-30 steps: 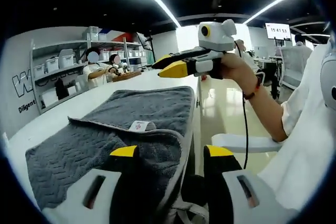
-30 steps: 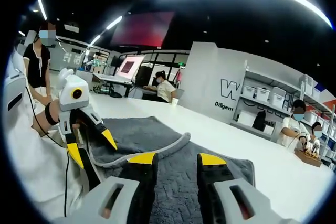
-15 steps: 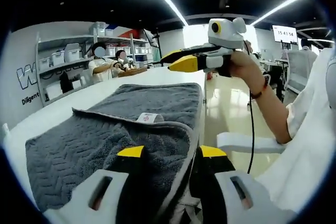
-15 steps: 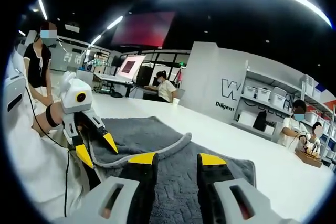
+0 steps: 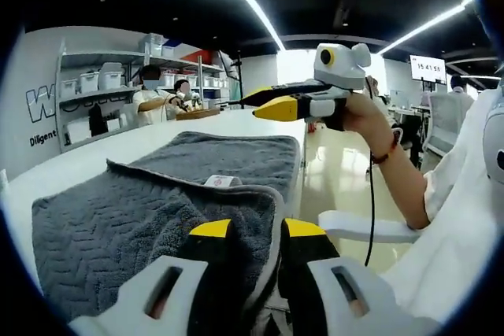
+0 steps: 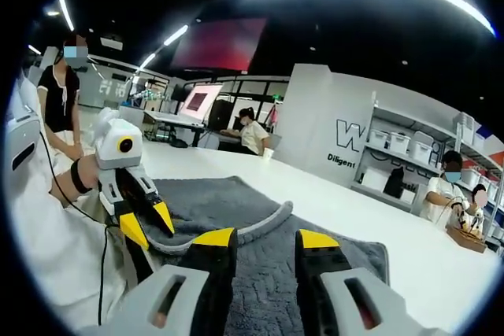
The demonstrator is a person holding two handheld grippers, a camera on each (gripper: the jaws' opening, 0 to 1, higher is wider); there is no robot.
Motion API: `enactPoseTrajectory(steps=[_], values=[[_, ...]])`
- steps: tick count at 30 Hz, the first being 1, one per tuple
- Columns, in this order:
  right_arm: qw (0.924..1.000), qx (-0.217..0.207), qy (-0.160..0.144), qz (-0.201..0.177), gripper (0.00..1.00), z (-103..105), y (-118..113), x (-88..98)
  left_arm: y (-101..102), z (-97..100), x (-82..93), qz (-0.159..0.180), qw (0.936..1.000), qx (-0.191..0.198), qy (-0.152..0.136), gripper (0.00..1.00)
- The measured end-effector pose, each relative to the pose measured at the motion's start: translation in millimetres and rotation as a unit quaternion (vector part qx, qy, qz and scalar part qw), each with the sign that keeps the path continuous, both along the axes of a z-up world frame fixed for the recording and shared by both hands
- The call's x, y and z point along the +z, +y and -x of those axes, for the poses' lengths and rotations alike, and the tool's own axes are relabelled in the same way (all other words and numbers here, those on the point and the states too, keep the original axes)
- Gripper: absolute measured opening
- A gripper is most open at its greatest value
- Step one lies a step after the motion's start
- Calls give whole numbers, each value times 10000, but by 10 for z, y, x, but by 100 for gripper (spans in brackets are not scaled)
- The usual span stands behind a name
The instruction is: Open the folded towel by lifting each exposed corner and separating the folded layers until the towel lies flat within the target outline without major curled edges
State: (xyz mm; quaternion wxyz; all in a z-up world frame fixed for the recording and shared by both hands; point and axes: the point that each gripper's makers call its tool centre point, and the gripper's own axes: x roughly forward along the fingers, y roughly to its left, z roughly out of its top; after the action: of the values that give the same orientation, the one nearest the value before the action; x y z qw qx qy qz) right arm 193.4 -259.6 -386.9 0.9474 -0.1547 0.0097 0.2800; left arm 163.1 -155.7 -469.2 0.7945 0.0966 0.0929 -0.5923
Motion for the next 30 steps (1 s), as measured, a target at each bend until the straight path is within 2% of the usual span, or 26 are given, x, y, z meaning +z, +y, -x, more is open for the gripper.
enactPoseTrajectory(steps=[7, 9, 11, 13, 28, 29, 30], values=[[10000, 8, -13, 3, 25, 3, 9, 9, -13, 40, 56, 159, 9998, -126, -81, 9], [10000, 21, -17, 3, 25, 5, 17, 12, -26, 49, 50, 83, 9998, -109, -135, 9], [10000, 24, -26, 8, 25, 7, 22, 17, -11, 17, 25, -158, 9991, 10, -393, 11], [10000, 27, -31, 4, 25, 10, 22, 21, -32, 23, 30, -176, 9987, 35, -478, 12], [9999, 110, -58, -37, 25, 20, 65, 39, -132, -10, -34, -344, 9972, 199, -641, 13], [9999, 111, -57, -26, 25, 20, 65, 37, -134, -24, -40, -388, 9963, 255, -724, 13], [9999, 83, -42, -54, 24, 12, 52, 33, -112, -73, -38, -500, 9934, 368, -963, 13]])
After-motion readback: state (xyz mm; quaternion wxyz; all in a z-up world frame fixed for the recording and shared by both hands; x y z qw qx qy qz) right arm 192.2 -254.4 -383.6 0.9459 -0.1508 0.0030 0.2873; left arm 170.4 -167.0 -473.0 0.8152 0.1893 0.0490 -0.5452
